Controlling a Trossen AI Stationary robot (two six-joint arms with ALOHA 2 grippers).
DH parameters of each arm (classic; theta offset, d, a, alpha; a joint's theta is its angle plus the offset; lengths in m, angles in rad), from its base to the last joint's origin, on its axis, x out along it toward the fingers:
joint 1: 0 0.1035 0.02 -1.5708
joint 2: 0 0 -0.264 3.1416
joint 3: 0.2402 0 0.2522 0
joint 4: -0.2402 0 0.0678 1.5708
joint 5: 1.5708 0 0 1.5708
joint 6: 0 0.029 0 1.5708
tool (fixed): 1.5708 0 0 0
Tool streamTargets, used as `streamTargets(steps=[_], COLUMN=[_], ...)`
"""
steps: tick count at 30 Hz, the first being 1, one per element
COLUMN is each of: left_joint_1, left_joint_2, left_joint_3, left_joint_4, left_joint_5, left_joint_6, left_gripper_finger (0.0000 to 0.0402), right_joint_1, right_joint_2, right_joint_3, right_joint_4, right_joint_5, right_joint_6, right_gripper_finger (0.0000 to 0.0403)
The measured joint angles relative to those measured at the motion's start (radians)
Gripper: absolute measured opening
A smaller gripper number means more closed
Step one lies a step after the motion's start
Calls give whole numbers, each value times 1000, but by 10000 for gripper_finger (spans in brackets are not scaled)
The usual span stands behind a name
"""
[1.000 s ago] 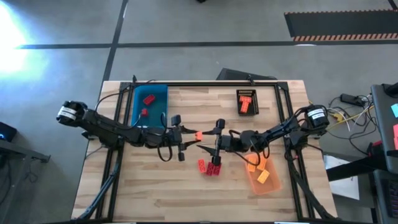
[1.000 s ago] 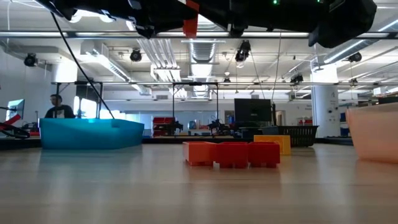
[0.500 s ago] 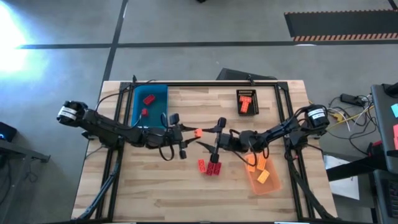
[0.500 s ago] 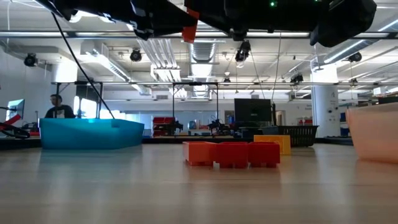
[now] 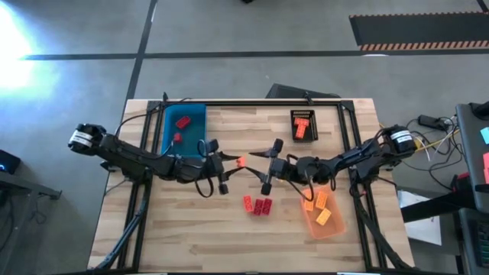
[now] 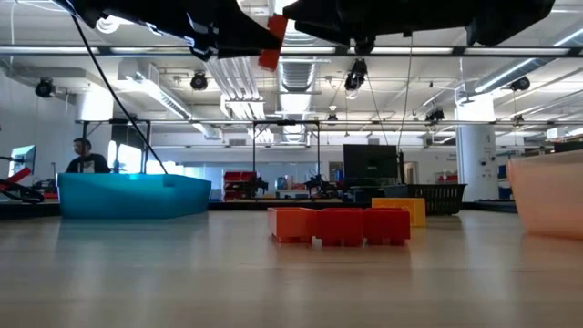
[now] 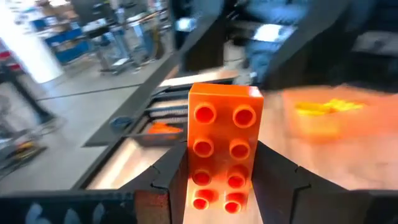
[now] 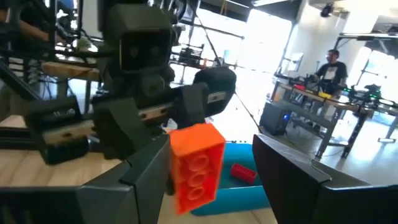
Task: Sort & place blocks by color
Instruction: Put the orange game piece into the black bin
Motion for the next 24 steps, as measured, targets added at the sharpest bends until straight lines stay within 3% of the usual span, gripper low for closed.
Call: streamTargets(steps=[5, 11, 16, 24], left_joint_1=[-2, 0, -1, -3], left_joint_2=[0, 15, 35, 43], left_joint_3=[0, -1, -1, -1], left_joint_4=[43, 110, 130, 138], left_joint_5=[45, 190, 216, 217], left_joint_6=[-26, -24, -26, -26], left_gripper_finger=[121, 121, 121, 121], right_joint_1=[-1, -8, -10, -9], right_joint_2=[14, 44, 62, 61], right_joint_3=[0, 17, 53, 81], right_joint_4=[27, 32, 26, -31], right_joint_5=[-56, -114, -195, -205], right_joint_6=[16, 52, 49, 50], right_gripper_finger=[219, 219, 214, 127])
